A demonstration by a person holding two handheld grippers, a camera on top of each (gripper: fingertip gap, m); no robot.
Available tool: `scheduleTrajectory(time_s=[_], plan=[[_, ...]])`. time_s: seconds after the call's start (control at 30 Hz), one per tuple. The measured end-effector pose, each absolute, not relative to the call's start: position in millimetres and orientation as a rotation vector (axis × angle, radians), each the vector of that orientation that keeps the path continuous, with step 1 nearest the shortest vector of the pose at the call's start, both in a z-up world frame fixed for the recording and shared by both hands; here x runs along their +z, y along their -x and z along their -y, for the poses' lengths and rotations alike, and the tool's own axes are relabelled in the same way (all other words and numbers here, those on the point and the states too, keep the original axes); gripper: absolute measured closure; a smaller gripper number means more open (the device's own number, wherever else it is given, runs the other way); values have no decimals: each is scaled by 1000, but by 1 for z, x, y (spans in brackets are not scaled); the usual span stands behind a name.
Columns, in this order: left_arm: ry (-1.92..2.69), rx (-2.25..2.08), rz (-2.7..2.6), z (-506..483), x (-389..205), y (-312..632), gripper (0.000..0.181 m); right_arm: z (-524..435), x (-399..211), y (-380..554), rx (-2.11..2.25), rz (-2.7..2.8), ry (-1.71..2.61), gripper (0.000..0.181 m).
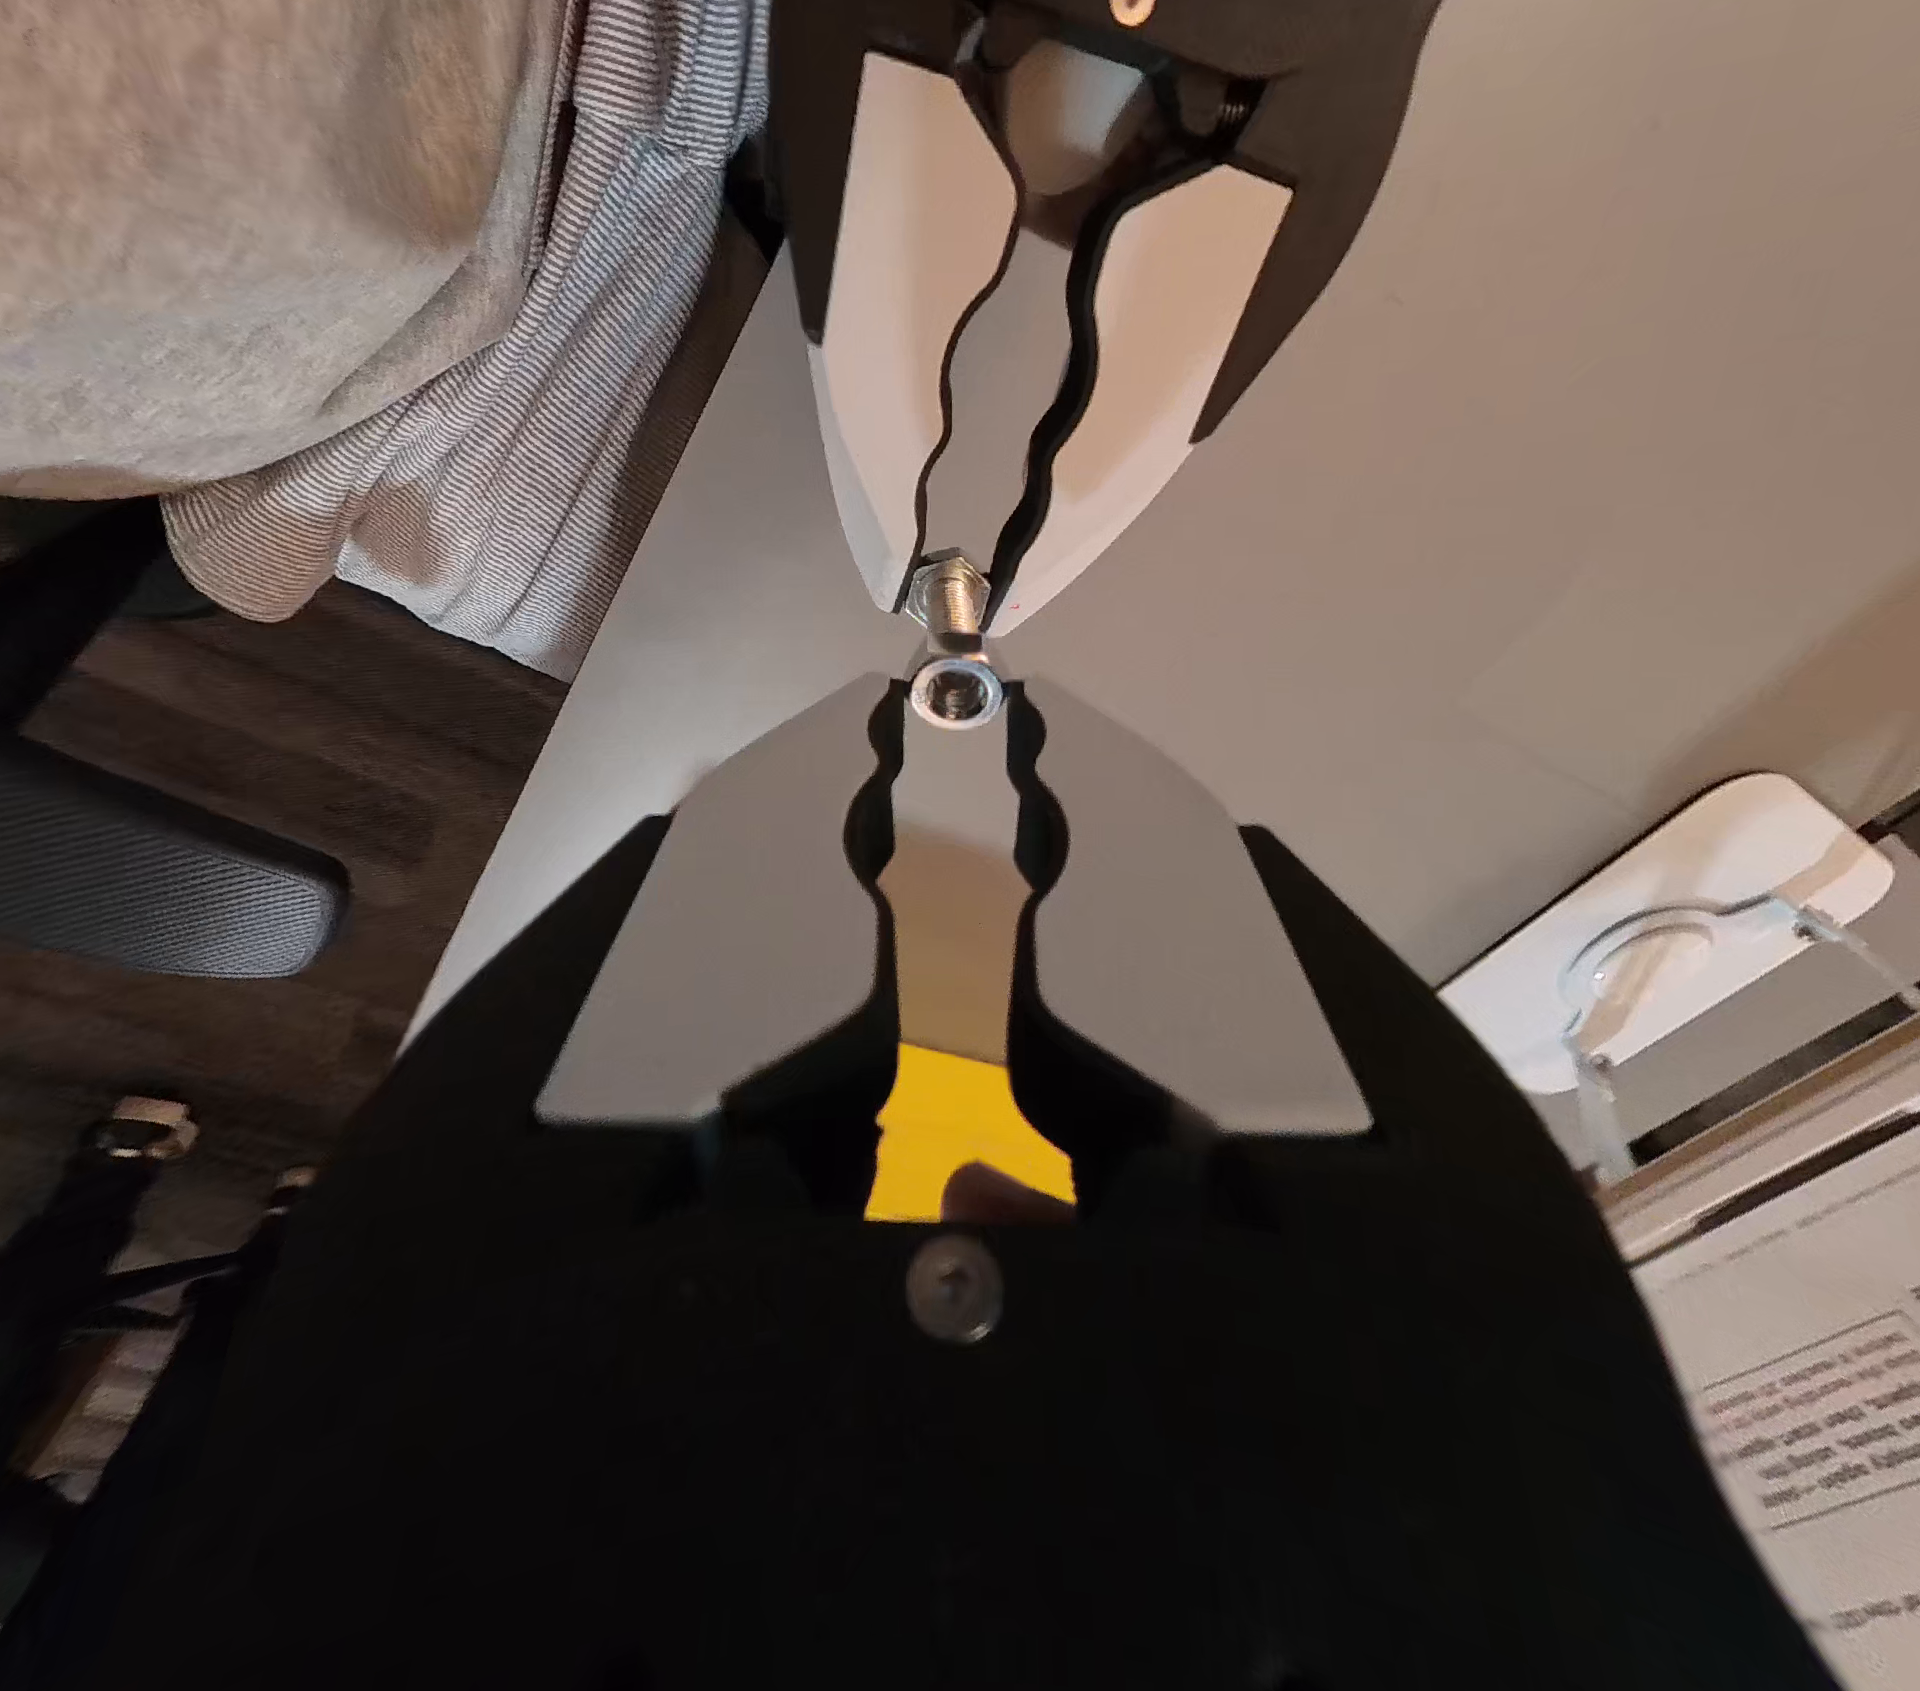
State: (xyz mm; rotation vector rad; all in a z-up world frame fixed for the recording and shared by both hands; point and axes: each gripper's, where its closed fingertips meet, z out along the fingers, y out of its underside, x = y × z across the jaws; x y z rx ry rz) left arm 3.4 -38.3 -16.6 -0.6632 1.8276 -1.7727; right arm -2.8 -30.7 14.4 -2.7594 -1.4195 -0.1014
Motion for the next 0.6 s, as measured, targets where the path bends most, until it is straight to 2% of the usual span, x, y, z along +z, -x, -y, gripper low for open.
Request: scheduleTrajectory(time_s=[0.23,0.6], plan=[[658,-1689,-1850,39,-21,-5,163,34,10,1,-35,1211,2932,162],[658,-1717,-1858,41,-21,-3,163,32,10,2,-59,1226,2846,158]])
